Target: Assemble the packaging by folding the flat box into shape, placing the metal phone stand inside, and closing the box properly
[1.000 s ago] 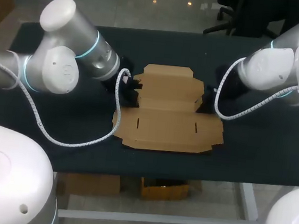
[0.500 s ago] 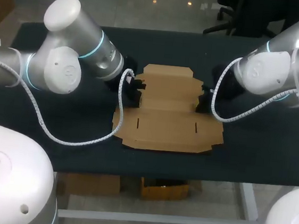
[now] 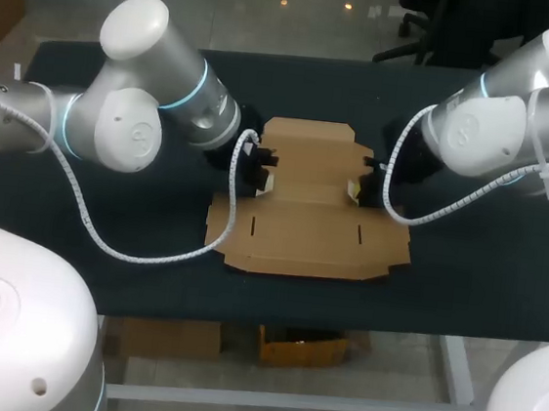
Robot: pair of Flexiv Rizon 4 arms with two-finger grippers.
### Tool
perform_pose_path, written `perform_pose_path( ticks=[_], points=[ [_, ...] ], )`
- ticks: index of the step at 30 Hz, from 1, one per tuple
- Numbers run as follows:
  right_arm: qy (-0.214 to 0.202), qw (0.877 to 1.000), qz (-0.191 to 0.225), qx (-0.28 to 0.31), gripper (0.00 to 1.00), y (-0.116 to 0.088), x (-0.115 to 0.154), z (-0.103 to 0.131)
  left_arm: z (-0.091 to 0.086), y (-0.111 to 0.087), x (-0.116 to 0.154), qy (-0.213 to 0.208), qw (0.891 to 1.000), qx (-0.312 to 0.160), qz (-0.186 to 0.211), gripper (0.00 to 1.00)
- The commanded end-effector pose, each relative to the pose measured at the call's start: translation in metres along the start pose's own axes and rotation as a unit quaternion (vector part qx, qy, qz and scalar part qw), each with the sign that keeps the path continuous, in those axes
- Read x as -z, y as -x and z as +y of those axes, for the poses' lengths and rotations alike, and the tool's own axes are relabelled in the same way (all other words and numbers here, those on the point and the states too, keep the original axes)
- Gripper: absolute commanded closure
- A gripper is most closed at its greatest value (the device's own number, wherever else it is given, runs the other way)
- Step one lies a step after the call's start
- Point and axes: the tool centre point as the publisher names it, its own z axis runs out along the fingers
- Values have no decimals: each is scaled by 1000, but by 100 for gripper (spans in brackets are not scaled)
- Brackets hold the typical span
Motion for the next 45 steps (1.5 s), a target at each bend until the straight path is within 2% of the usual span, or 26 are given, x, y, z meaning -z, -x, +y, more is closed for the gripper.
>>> perform_pose_path(
  ticks=[1, 23, 37, 45],
  points=[
    [-2, 1000, -11, -1, 100, -4, -4, 1, -4, -4, -6, 4, 1000, 0, -6, 100],
    [-18, 999, -32, -6, 100, -6, -18, 1, -4, -5, -21, 25, 1000, -1, -6, 100],
    [-34, 998, -39, -26, 100, 0, -30, -3, -4, -1, -34, 41, 998, 28, -37, 100],
    [-21, 998, -42, -31, 100, -3, -16, -5, -4, -2, -25, 42, 997, 34, -47, 100]
  ],
)
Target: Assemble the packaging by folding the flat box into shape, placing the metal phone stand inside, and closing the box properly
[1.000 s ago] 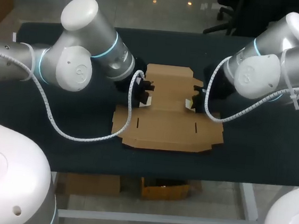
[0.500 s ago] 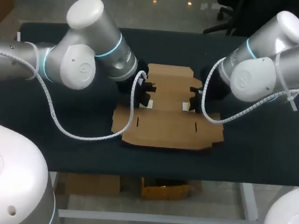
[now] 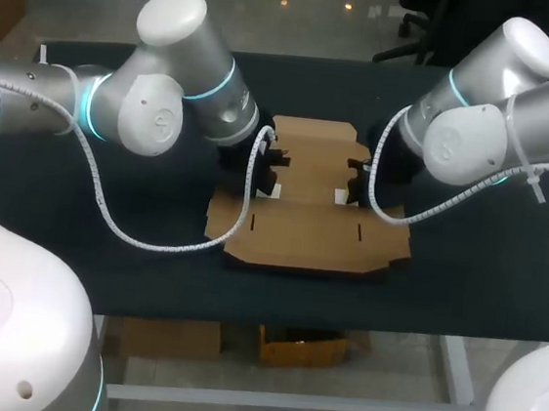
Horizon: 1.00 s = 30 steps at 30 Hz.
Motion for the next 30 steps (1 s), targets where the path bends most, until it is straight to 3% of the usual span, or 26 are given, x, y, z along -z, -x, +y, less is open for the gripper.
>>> perform_pose_path(
  ticks=[1, 16, 30],
  points=[
    [12, 1000, -5, -3, 100, -1, 7, -4, -1, -2, 0, -4, 1000, 2, -17, 100],
    [53, 998, -3, -19, 100, 4, 42, -13, 11, 12, 39, -25, 999, 18, -40, 100],
    [61, 997, 12, -45, 100, 29, 55, -18, 16, 26, 59, -33, 998, 40, -33, 100]
  ],
)
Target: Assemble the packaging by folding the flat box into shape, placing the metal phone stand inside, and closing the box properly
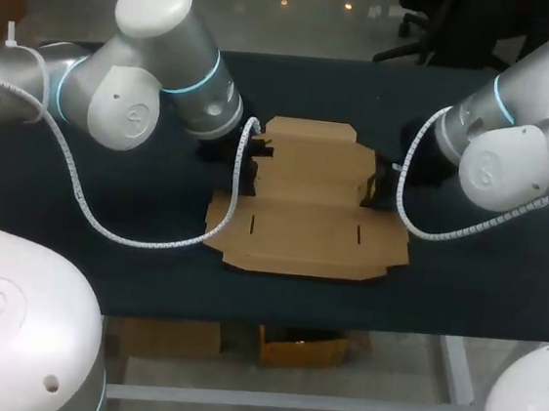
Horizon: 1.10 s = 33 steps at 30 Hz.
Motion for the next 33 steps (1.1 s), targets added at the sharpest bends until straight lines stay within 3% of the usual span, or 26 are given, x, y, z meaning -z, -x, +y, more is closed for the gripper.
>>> perform_pose_path(
  ticks=[1, 16, 33],
  points=[
    [-2, 1000, 9, -5, 100, 11, 6, -2, 3, 8, 9, 0, 1000, 8, 2, 100],
    [-9, 999, 9, -32, 100, 27, 33, -13, 20, 19, 34, 3, 999, 32, -9, 100],
    [-20, 999, -6, -49, 100, 26, 70, -60, 75, 11, 68, 4, 999, 44, -21, 100]
  ],
)
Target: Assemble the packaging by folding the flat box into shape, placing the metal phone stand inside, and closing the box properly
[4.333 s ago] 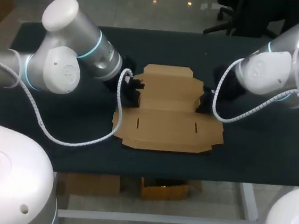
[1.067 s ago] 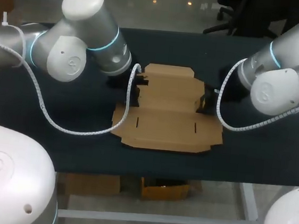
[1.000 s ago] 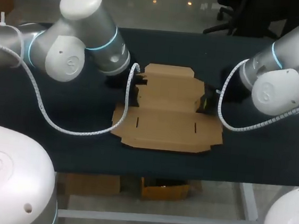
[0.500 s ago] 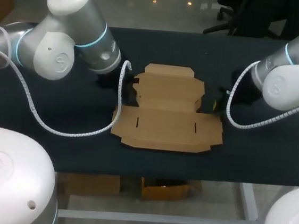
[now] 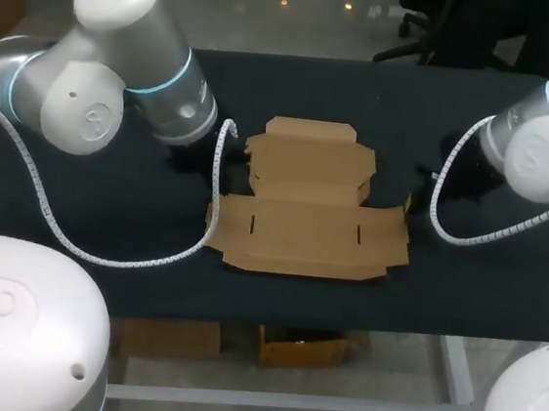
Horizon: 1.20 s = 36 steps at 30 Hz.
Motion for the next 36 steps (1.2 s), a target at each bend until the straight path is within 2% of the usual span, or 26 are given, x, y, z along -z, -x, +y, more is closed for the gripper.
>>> perform_pose_path(
  ticks=[1, 11, 22, 29, 36],
  points=[
    [4, 1000, -3, -2, 100, -1, 17, -18, 19, -1, 10, -7, 1000, 3, -7, 100],
    [0, 1000, -4, -11, 100, 2, 29, -53, 59, -7, 15, 5, 1000, 12, 0, 100],
    [-8, 999, -6, -33, 100, 8, 29, -89, 94, 3, 16, 26, 999, 20, 26, 100],
    [-14, 998, 7, -53, 100, 14, 24, -103, 107, 11, 18, 32, 999, 26, 29, 100],
    [-17, 998, 15, -55, 100, 16, 23, -105, 108, 14, 18, 38, 999, 26, 23, 100]
  ],
)
